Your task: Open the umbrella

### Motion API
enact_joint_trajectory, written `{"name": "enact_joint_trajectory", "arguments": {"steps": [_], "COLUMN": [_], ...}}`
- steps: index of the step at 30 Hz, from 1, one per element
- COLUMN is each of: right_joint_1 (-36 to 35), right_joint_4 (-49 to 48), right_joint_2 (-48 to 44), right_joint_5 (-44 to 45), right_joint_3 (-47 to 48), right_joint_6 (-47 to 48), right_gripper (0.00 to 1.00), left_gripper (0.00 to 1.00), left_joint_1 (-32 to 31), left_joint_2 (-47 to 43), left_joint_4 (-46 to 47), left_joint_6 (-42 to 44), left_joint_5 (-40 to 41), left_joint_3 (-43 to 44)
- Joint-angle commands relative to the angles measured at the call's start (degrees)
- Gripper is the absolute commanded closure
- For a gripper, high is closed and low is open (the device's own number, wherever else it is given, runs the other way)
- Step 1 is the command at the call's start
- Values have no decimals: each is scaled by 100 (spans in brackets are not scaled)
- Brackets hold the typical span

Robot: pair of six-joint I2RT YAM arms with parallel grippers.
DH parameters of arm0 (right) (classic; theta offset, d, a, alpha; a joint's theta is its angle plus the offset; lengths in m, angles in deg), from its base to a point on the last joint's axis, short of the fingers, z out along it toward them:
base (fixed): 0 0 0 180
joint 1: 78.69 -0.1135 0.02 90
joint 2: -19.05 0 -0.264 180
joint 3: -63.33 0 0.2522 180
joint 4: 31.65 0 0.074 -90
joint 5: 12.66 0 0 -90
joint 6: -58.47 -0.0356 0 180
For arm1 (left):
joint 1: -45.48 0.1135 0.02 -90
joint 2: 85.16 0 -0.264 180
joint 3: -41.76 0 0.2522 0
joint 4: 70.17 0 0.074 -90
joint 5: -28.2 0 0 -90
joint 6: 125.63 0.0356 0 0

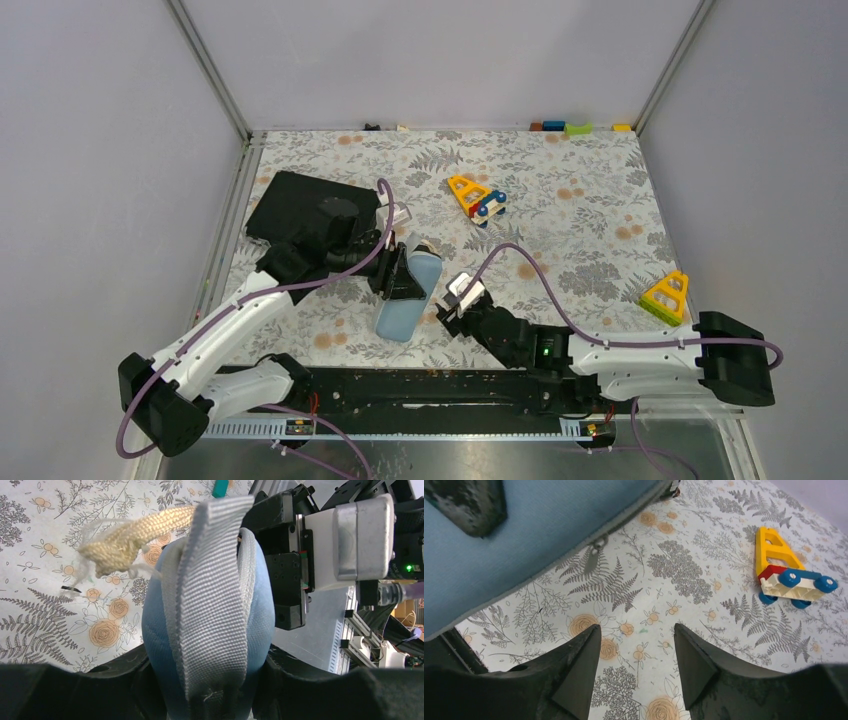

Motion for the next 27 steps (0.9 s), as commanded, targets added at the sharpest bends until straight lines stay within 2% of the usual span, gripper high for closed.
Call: {"name": "enact_joint_trajectory", "arguments": {"steps": [1,11,27], "right_joint_1": [-47,-51,-71], "right_joint_4": [-894,-1668,-1668], "right_joint_2": [108,-87,29], "right_joint_5": [267,14,-66], "right_joint_3": [249,-51,68], "right_joint_6": [373,690,998], "right_gripper": [39,40,46], "left_gripper": [100,100,100], "left_joint_1": [26,26,22], "left_joint_2": [-95,-39,-26], "left_joint_4": [409,577,592], "left_joint_6": [-152,-261,-271], "left_joint_5": [-234,-336,-317], "left_joint_3": [304,235,225]}}
